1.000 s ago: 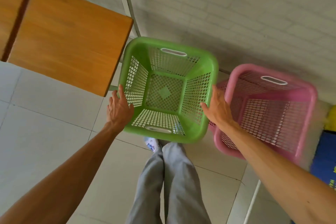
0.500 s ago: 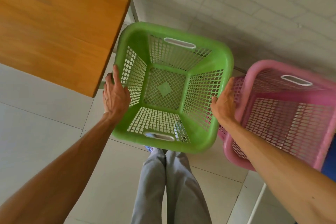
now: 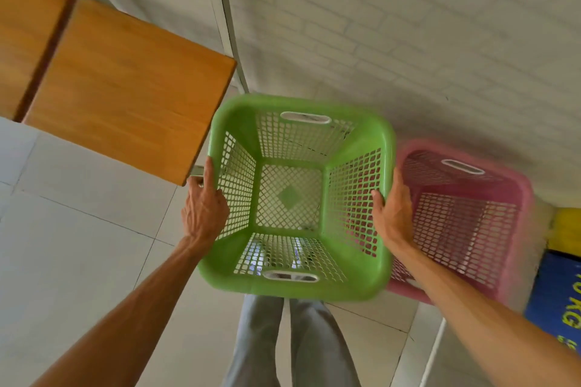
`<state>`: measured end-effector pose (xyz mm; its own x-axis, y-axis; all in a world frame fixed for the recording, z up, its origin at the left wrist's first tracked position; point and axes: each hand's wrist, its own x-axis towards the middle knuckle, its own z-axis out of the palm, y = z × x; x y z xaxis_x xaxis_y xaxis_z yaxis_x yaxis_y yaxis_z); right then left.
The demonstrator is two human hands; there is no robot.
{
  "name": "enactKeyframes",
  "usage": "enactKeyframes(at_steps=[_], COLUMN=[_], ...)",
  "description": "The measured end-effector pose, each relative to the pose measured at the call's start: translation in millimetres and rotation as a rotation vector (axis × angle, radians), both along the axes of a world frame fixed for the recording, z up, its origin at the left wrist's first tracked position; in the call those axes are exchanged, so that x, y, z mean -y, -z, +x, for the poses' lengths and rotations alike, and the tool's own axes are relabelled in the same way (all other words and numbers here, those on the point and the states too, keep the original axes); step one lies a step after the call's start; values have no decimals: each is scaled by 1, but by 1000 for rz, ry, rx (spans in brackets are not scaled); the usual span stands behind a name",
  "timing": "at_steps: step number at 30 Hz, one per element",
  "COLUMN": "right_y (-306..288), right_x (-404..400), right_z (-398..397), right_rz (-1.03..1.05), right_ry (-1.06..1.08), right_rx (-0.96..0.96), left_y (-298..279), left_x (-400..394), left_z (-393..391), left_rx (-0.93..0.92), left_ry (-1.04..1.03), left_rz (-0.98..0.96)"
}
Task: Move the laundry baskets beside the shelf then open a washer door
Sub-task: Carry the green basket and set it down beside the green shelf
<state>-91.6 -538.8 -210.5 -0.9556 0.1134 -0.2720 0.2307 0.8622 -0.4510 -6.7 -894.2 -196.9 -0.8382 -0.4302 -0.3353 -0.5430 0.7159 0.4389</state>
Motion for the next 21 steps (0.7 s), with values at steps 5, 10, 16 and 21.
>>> enactKeyframes(at_steps=[5,10,16,21], right_y=[-79,-175,-284,-359], right_x=[-7,15,74,141], right_z=[7,8,-3,-3], right_rz=[-39,-39,-50,3], right_ry=[-42,-75,-226,-408], right_rx=[-34,-108,-178,-151], left_y=[-87,-195,-293,-331], left_x=[-1,6,49,92], left_z=[23,50,104,170], left_rx=[-33,-108,-186,-230], left_ry=[-45,-128,-295,-431], left_rz=[3,-32,-53,-49])
